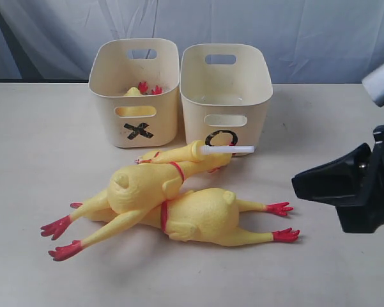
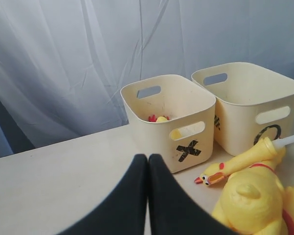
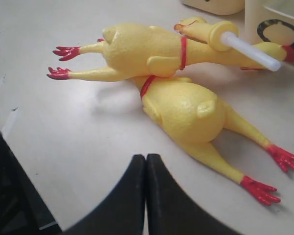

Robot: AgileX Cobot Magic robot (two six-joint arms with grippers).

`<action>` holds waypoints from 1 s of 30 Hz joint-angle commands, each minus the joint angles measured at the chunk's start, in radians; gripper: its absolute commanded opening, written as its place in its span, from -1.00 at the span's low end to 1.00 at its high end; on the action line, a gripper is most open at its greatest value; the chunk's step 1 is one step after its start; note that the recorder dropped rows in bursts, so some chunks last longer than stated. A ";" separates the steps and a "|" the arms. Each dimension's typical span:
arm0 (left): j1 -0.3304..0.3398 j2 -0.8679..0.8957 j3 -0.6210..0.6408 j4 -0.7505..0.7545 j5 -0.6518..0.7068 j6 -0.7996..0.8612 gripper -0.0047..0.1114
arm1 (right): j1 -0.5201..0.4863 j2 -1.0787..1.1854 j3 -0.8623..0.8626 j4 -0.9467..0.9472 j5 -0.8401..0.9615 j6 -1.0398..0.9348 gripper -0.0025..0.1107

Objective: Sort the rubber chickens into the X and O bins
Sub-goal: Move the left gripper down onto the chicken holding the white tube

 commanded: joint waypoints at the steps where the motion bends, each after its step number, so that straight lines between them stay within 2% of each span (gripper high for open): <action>1: -0.003 0.021 0.007 -0.244 0.007 0.233 -0.91 | 0.004 0.017 -0.008 0.015 -0.016 -0.003 -0.97; 2: -0.003 0.054 0.007 -0.434 0.009 0.403 -0.91 | 0.004 0.015 -0.008 0.015 -0.021 -0.003 -0.97; 3: -0.003 0.081 0.007 -0.533 0.015 0.494 -0.91 | 0.004 0.015 -0.008 0.015 -0.021 -0.003 -0.97; 4: -0.003 0.147 0.007 -0.699 0.034 0.659 -0.91 | 0.004 0.015 -0.008 0.015 -0.021 -0.003 -0.97; 6: -0.003 0.288 0.001 -0.864 0.093 0.888 -0.91 | 0.004 0.015 -0.008 0.015 -0.021 -0.003 -0.97; 7: -0.003 0.346 -0.009 -0.905 0.118 0.949 -0.91 | 0.004 0.015 -0.008 0.015 -0.025 -0.003 -0.97; 9: -0.003 0.557 -0.075 -1.064 0.202 1.146 -0.91 | 0.004 0.015 -0.008 0.015 -0.031 0.019 -0.97; 11: -0.003 0.700 -0.137 -1.142 0.250 1.322 -0.91 | 0.004 0.015 -0.008 0.015 -0.043 0.023 -0.97; 13: -0.003 0.817 -0.196 -1.129 0.260 1.388 -0.88 | 0.004 0.015 -0.008 0.015 -0.060 0.023 -0.97; 16: -0.010 0.966 -0.272 -1.113 0.293 1.444 -0.65 | 0.004 0.015 -0.008 0.015 -0.099 0.023 -0.97; 19: -0.078 1.067 -0.317 -1.113 0.269 1.550 -0.35 | 0.004 0.015 -0.008 0.015 -0.130 0.023 -0.97; 22: -0.156 1.139 -0.354 -1.113 0.207 1.617 -0.18 | 0.004 0.015 -0.008 0.015 -0.137 0.023 -0.97; 27: -0.292 1.254 -0.413 -1.141 0.050 1.715 -0.14 | 0.004 0.015 -0.008 0.015 -0.137 0.023 -0.97; 30: -0.352 1.311 -0.448 -1.155 -0.049 1.713 -0.14 | 0.004 0.015 -0.008 0.021 -0.139 0.023 -0.97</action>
